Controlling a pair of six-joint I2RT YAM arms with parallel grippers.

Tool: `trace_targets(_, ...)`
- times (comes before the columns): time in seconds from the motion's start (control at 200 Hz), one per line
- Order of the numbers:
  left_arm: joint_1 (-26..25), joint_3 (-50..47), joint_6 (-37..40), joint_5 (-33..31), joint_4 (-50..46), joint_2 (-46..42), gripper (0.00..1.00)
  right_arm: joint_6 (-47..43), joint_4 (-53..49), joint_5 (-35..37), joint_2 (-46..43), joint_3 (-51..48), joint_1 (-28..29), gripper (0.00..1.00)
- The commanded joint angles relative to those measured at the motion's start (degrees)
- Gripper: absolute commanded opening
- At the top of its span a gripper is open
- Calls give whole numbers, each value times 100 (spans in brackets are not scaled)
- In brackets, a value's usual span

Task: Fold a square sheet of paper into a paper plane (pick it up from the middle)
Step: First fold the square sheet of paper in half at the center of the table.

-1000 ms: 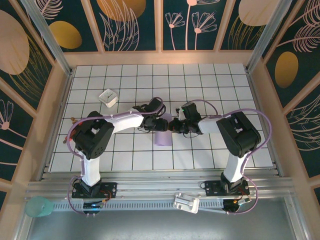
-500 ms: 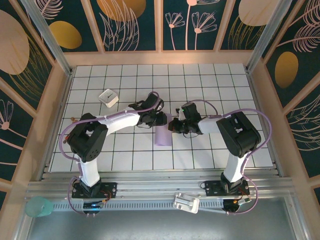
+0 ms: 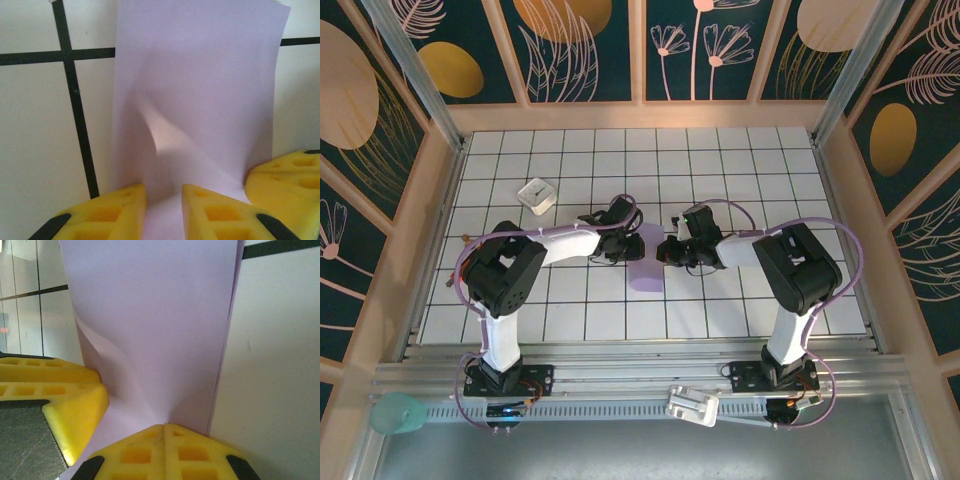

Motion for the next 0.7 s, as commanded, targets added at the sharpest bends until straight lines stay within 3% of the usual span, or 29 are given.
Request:
trace_targets(0.0, 46, 78, 34, 81, -9, -221, 29, -160, -750, 1006, 491, -215, -1, 0)
trace_targets(0.395, 365, 514, 141, 540, 296, 243, 23, -179, -775, 1010, 490, -176, -9, 0)
trace_targets(0.696, 592, 546, 285, 315, 285, 602, 20, -189, -790, 1019, 481, -188, -9, 0)
